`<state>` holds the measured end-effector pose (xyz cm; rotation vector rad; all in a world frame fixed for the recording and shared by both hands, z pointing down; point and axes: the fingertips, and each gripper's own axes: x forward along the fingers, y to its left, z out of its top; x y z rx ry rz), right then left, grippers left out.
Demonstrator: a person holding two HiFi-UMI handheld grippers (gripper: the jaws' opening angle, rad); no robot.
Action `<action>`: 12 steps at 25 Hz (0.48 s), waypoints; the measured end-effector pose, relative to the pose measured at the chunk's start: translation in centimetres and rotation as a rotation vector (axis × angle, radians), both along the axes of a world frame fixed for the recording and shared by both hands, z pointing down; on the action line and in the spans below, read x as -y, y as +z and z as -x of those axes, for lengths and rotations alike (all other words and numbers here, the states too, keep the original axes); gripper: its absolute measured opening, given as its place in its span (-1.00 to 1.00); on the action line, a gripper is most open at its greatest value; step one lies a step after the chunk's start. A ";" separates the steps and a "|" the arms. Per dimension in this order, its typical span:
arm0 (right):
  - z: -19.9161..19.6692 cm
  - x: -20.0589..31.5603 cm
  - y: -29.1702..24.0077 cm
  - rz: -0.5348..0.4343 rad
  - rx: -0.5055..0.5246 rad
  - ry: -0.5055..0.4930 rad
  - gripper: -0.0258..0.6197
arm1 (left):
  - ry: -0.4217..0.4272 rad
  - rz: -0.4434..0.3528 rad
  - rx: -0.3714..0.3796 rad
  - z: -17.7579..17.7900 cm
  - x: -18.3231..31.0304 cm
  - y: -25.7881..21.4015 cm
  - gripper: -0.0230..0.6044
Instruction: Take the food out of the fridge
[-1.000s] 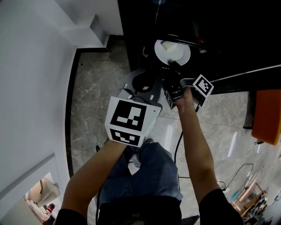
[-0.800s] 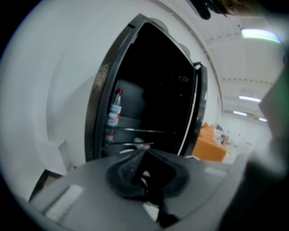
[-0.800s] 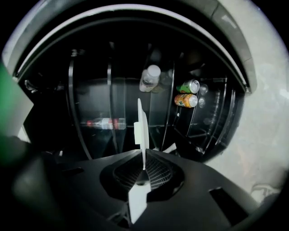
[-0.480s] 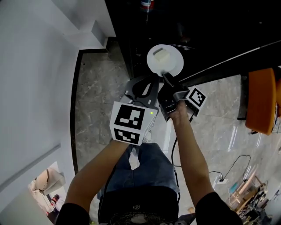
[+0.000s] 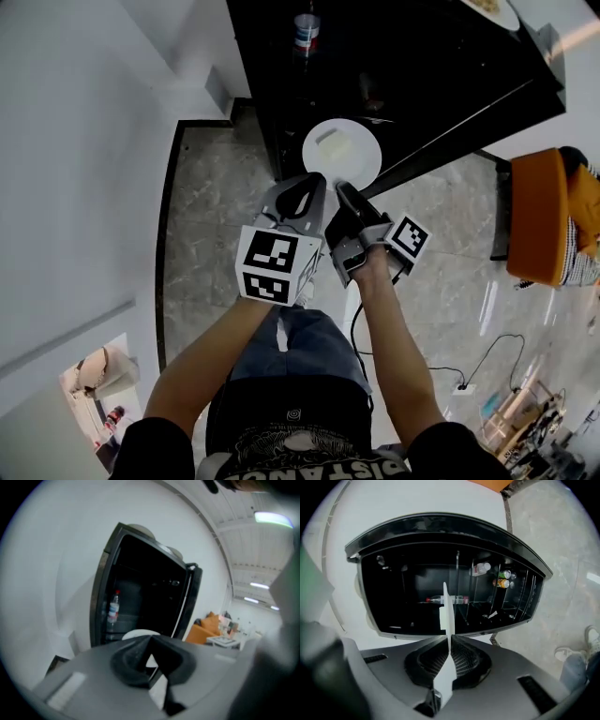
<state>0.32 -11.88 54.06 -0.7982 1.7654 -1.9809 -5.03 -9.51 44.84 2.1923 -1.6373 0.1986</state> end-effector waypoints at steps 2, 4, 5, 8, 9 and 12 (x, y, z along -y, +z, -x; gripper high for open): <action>-0.4 -1.0 -2.2 -0.007 -0.005 -0.002 -0.88 | -0.006 0.001 0.007 -0.1 -0.8 -1.3 -0.92; -0.6 -2.0 -4.3 -0.019 -0.010 -0.006 -0.88 | -0.008 -0.010 0.016 -0.2 -1.7 -2.8 -0.92; -0.7 -2.5 -5.4 -0.026 -0.013 -0.008 -0.88 | -0.008 -0.018 0.021 -0.3 -2.0 -3.5 -0.92; -0.8 -3.7 -8.5 -0.045 -0.011 -0.009 -0.88 | -0.023 -0.038 0.019 -0.5 -3.2 -5.6 -0.92; -0.9 -4.2 -9.4 -0.049 -0.007 -0.006 -0.88 | -0.030 -0.043 0.016 -0.5 -3.6 -6.2 -0.92; -1.4 -5.5 -11.9 -0.058 0.006 0.003 -0.88 | -0.048 -0.058 0.014 -0.6 -4.8 -7.9 -0.92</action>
